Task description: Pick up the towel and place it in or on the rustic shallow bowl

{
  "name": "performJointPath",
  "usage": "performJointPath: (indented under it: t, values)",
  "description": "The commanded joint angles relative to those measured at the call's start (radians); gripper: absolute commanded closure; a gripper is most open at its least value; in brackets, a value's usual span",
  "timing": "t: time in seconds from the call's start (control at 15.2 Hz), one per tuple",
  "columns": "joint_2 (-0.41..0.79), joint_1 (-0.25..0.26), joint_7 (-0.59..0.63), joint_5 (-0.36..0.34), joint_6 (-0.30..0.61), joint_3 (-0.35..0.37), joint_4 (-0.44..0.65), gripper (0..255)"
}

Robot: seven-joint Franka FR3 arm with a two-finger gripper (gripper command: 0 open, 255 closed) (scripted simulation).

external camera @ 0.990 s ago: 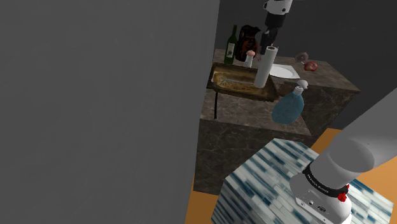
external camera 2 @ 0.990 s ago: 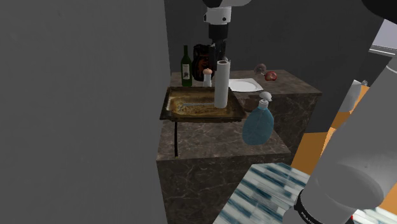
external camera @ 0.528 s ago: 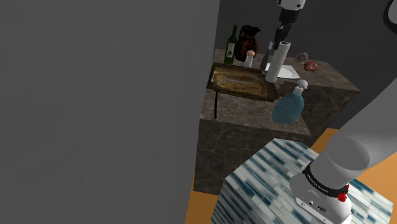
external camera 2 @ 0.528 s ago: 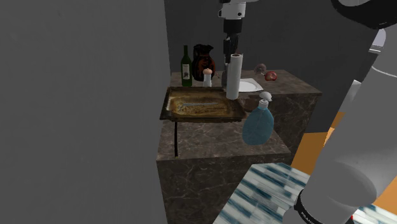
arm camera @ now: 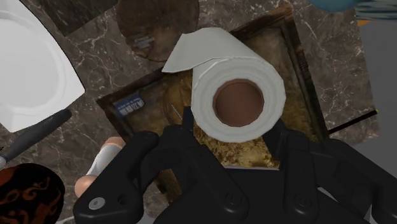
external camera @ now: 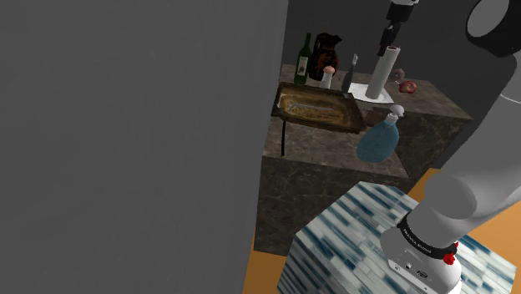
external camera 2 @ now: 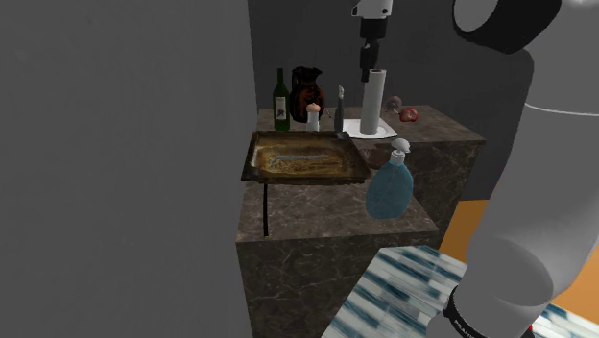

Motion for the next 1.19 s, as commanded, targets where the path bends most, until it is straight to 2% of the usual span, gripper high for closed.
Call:
performJointPath:
  t: [0.0,0.26,0.46,0.53,1.12]
  values:
    - [0.061,-0.037,-0.054,0.027,-0.024,-0.02,0.081,255]
    - [0.202,-0.133,-0.151,0.094,-0.107,-0.047,0.294,255]
    - [0.346,-0.237,-0.212,0.158,-0.204,-0.054,0.529,255]
    - [0.369,-0.255,-0.218,0.167,-0.221,-0.051,0.568,255]
    - [0.283,-0.196,-0.217,0.13,-0.042,-0.056,0.303,255]
